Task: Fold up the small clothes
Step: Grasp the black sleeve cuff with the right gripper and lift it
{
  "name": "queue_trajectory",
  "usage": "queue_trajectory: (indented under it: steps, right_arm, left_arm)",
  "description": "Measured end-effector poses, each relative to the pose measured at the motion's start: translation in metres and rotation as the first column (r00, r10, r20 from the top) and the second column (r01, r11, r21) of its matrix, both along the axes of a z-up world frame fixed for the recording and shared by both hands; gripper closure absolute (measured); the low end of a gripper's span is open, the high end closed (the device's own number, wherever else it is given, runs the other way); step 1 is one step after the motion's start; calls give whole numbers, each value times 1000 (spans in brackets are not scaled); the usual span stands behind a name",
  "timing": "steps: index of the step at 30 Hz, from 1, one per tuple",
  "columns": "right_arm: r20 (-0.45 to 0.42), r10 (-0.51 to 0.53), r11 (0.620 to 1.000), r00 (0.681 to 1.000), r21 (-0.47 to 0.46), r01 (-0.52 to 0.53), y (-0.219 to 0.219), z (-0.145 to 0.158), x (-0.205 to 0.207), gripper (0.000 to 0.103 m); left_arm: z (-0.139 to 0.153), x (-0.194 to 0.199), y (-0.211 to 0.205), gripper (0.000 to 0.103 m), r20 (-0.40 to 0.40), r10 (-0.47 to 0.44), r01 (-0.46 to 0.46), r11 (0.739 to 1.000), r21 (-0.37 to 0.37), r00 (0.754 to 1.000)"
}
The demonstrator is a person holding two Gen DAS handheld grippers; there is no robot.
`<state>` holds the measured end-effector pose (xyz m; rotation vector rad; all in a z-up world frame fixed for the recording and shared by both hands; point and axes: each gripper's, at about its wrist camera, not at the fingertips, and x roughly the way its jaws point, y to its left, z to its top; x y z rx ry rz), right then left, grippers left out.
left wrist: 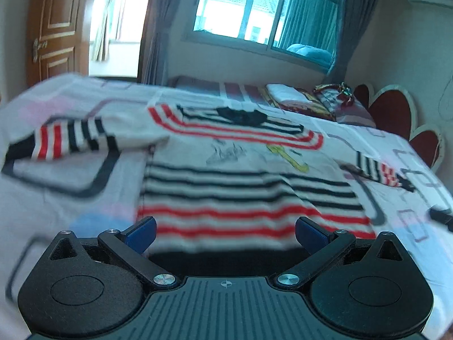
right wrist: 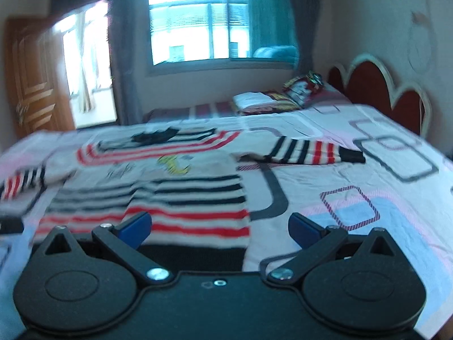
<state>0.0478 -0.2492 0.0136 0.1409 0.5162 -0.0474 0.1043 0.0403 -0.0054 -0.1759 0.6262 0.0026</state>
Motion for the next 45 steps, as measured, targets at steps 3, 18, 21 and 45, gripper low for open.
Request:
queue_trajectory:
  steps: [3,18,21,45]
  right_arm:
    - [24,-47,994,999,100,45,-38,4,31,1]
    - [-109,-440,746,891,509,430,-262,-93,218,56]
    - [-162,-495,652,854,580,488,-292,-121,230,55]
    - [39,-13,997,999,79,10,-124,-50,311,96]
  left_arm:
    - [-2,44,9,0,-12,-51,50,998,-43,999]
    - [-54,185,48,0,-133,101,-99,995,27,986]
    - [-64,194,48,0,-151,102,-98,995,35,983]
    - [-49,218,118,0,-131,232,-233,972,10,964]
